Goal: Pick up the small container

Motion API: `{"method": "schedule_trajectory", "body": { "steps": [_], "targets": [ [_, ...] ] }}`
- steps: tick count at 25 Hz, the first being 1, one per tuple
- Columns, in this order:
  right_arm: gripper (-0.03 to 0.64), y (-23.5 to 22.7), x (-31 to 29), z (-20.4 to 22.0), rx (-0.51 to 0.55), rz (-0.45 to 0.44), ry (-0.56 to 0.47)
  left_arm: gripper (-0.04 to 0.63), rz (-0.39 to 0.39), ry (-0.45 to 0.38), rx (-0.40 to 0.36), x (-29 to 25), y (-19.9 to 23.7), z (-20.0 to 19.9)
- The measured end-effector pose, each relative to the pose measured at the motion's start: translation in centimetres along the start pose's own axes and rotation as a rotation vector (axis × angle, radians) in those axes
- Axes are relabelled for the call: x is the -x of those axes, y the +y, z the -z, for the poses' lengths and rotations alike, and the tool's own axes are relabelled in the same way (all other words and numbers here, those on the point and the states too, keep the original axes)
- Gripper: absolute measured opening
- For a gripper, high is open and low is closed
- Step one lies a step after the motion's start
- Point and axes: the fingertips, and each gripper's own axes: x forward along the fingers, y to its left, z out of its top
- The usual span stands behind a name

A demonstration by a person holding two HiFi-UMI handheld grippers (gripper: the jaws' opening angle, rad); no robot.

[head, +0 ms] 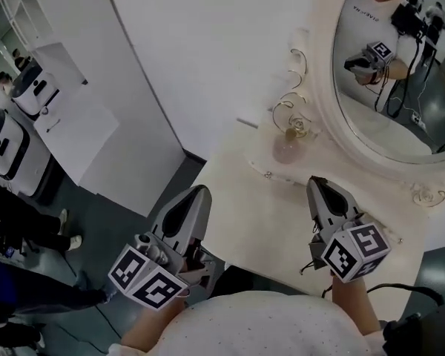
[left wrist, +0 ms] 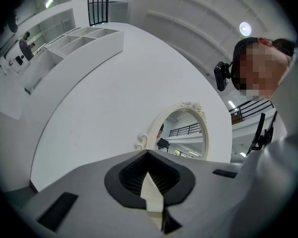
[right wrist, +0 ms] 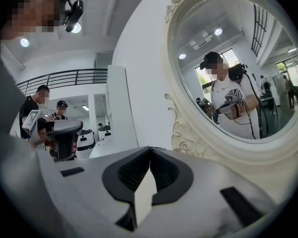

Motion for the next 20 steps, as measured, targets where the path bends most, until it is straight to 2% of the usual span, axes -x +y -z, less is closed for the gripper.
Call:
{"method": "schedule_trajectory", "body": {
  "steps": [5,11,20],
  "targets": [
    [0.003,-0.9,-3.7,-0.2,-0.017,0.053,0.004,0.000,0.030,0.039,0.026,-2.8,4.0,-0.6],
    [0.003,-1.6,-6.7,1.0,-0.001,0.095,0.027,0.000,0.078,0.095,0.073,-5.9,7.6,0.7],
    [0.003,-3.8,-9.4,3.8,-0.020,0.190,0.093,0.000,0.151,0.229,0.150,-9.6,10.5,5.1]
  ]
}}
